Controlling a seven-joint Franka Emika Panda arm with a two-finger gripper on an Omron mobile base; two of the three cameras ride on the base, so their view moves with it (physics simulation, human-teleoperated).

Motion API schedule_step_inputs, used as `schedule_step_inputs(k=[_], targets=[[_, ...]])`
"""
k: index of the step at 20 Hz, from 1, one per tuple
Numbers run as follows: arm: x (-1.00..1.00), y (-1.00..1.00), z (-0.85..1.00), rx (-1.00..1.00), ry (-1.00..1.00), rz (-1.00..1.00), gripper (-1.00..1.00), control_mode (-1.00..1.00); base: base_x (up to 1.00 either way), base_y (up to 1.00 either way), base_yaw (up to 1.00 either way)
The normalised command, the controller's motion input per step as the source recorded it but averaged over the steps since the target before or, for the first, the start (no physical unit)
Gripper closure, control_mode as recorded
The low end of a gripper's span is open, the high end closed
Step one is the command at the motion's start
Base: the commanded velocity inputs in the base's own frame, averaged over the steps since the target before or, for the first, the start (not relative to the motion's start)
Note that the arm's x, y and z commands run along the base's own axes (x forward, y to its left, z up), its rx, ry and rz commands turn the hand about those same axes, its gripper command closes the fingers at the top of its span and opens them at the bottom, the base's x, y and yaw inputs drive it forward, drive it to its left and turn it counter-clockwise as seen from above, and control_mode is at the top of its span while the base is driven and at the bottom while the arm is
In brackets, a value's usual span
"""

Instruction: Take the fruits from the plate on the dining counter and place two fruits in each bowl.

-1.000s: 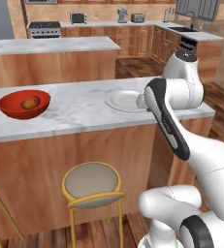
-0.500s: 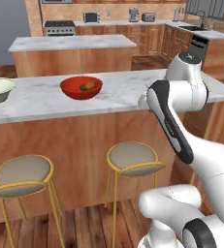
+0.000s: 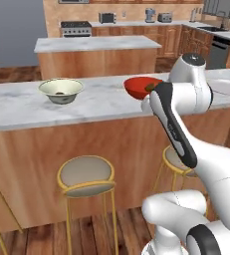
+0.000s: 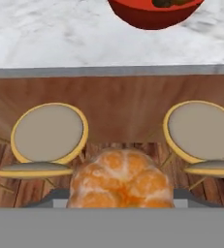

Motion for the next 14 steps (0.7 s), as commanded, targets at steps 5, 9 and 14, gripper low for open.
schedule_step_inputs(k=[5,9,14], targets=[[0.00,0.00,0.00,0.00,0.00,0.00,1.00,1.00,0.50,1.00,0.00],[0.00,0.00,0.00,0.00,0.00,0.00,1.00,1.00,0.34,0.63,0.00],[0.00,0.00,0.00,0.00,0.00,0.00,1.00,1.00,0.08,0.09,0.00]])
